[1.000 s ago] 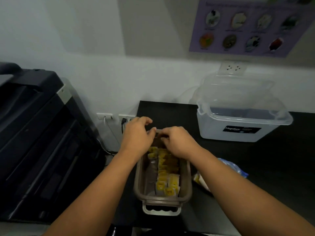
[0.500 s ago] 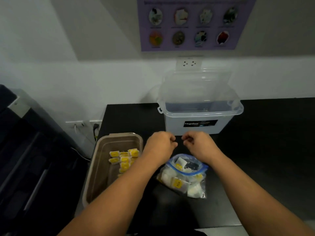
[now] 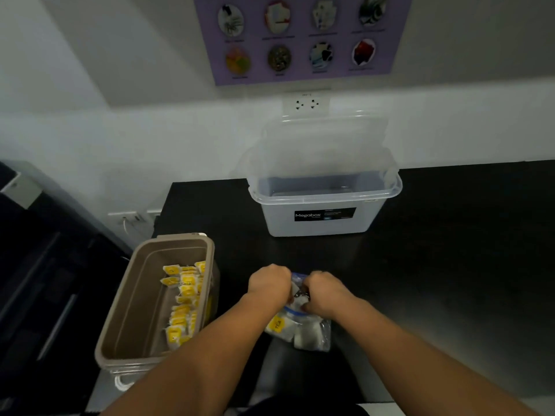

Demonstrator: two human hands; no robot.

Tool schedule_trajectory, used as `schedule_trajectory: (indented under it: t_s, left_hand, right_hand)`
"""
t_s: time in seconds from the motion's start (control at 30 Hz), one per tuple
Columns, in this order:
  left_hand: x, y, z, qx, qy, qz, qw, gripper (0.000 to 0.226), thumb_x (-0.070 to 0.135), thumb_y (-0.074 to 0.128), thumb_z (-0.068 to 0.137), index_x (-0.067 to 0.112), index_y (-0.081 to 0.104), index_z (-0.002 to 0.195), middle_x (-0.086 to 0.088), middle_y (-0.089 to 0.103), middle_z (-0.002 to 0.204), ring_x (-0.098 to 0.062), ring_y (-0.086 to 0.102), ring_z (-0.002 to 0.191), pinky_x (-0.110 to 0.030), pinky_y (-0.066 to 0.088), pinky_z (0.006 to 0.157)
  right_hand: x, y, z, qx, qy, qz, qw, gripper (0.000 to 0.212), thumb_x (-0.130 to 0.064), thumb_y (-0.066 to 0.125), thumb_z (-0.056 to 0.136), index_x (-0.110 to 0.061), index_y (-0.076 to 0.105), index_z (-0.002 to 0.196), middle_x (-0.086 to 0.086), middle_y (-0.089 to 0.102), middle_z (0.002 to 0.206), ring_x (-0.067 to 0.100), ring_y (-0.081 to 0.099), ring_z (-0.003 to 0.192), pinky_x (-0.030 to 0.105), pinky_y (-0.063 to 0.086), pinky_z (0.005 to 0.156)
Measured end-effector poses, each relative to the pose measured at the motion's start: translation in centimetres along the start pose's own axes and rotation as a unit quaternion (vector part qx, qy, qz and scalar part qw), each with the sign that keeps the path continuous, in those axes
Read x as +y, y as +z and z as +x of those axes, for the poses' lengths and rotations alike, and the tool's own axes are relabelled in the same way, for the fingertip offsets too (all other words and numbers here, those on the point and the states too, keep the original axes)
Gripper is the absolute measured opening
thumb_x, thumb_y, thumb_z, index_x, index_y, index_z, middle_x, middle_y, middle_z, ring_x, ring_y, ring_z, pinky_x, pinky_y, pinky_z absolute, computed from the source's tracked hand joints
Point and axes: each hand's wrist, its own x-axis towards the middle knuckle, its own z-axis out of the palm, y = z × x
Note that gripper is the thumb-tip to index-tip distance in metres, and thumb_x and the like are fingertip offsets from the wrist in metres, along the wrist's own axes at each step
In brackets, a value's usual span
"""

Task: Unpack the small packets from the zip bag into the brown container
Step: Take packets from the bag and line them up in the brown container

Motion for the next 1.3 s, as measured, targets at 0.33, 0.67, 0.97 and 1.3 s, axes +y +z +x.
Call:
schedule_trajectory:
  t_s: [0.33,0.67,0.97,1.3]
  left_hand:
    - [-0.4,-0.2,-0.7,0.015,-0.004,-0.116,0.993,0.022,0.03,0.071,0.085,0.026,0.073,0.107,-0.003,0.072,0.106,-0.023,0.068,0.097,-0.036,0.057,0.087]
    - [-1.7,-0.5,-2.4,0.129,0.03,-0.318,0.939,0.011,0.027,0.079,0.084,0.027,0.068,0.083,0.008,0.07,0.077,-0.004,0.066,0.071,-0.023,0.054,0.067]
    - [-1.8,-1.4,-3.7,0.044,-0.047,-0.596,0.8,0.007,0.015,0.069,0.093,0.012,0.074,0.097,-0.007,0.077,0.089,-0.015,0.074,0.079,-0.031,0.062,0.074]
    - [-3.6,-3.3,-4.4,-0.009,-0.026,-0.675,0.737,0.01,0.015,0.049,0.106,0.012,0.055,0.113,-0.022,0.068,0.106,-0.034,0.076,0.081,-0.044,0.063,0.074]
  right_hand:
    - [1.3,1.7,1.1,0.027,-0.077,-0.061,0.995,0.041,-0.033,0.071,0.092,-0.022,0.066,0.13,0.007,0.049,0.128,0.027,0.047,0.118,0.041,0.047,0.103]
    - [1.4,2.0,1.0,0.061,-0.103,-0.109,0.987,0.043,-0.027,0.068,0.093,-0.019,0.06,0.134,0.007,0.048,0.133,0.025,0.045,0.12,0.04,0.044,0.103]
    - [1.1,2.9,1.8,0.054,-0.066,-0.132,0.988,0.038,-0.026,0.067,0.094,-0.015,0.061,0.13,0.007,0.058,0.129,0.025,0.045,0.12,0.039,0.041,0.101]
    - [0.6,2.7,3.6,-0.013,0.039,-0.09,0.995,0.057,-0.021,0.075,0.087,-0.02,0.056,0.14,0.005,0.039,0.147,0.032,0.038,0.13,0.045,0.039,0.112]
